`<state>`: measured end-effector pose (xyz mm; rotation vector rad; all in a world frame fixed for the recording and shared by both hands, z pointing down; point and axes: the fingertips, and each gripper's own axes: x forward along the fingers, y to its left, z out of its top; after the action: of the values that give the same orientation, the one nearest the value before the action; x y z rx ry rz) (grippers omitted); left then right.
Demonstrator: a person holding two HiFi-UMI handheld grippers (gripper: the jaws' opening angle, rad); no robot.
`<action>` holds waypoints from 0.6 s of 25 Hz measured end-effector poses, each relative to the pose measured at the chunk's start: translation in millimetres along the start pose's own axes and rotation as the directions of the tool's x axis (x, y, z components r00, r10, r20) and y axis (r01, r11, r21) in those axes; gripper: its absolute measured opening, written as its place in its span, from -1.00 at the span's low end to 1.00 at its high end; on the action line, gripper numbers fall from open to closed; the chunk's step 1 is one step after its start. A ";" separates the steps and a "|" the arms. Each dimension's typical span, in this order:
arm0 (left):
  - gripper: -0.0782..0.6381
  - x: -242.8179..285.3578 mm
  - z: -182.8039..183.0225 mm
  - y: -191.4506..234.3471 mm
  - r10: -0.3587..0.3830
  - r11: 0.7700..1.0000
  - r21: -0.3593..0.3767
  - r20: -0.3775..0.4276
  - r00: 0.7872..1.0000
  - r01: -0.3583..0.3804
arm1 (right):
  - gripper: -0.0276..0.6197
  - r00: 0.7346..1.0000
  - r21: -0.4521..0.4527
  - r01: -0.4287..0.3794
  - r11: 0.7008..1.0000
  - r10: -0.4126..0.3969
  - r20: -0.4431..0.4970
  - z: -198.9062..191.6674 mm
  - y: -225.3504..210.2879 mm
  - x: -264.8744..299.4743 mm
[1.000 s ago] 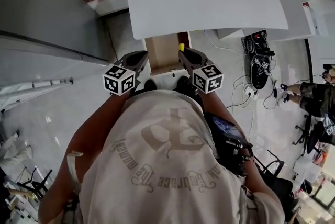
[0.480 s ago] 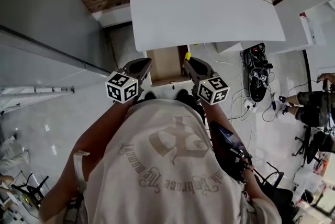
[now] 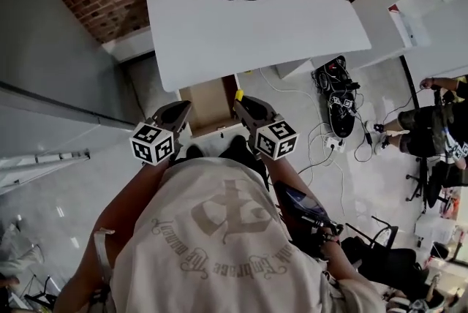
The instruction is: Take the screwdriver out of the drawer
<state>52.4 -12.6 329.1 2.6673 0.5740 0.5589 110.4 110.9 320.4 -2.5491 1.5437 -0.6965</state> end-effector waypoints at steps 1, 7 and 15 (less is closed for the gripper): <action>-0.75 0.4 -0.5 -0.5 -0.004 1.000 0.002 -0.005 1.000 0.004 | -0.75 1.000 0.004 0.003 1.000 -0.003 0.000 -1.6 0.6 -0.5; -0.75 4.6 -1.2 -5.3 -0.024 1.000 0.015 -0.014 1.000 0.024 | -0.75 1.000 0.006 0.015 1.000 -0.015 -0.001 -7.4 3.8 -6.8; -0.75 17.4 3.9 -18.0 -0.073 0.996 0.044 -0.028 0.997 0.074 | -0.75 0.999 0.008 0.049 0.999 -0.049 0.020 -3.1 -0.3 -20.6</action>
<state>63.1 9.7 323.5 2.6715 0.6974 0.5679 101.3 129.3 316.3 -2.5882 1.4748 -0.6774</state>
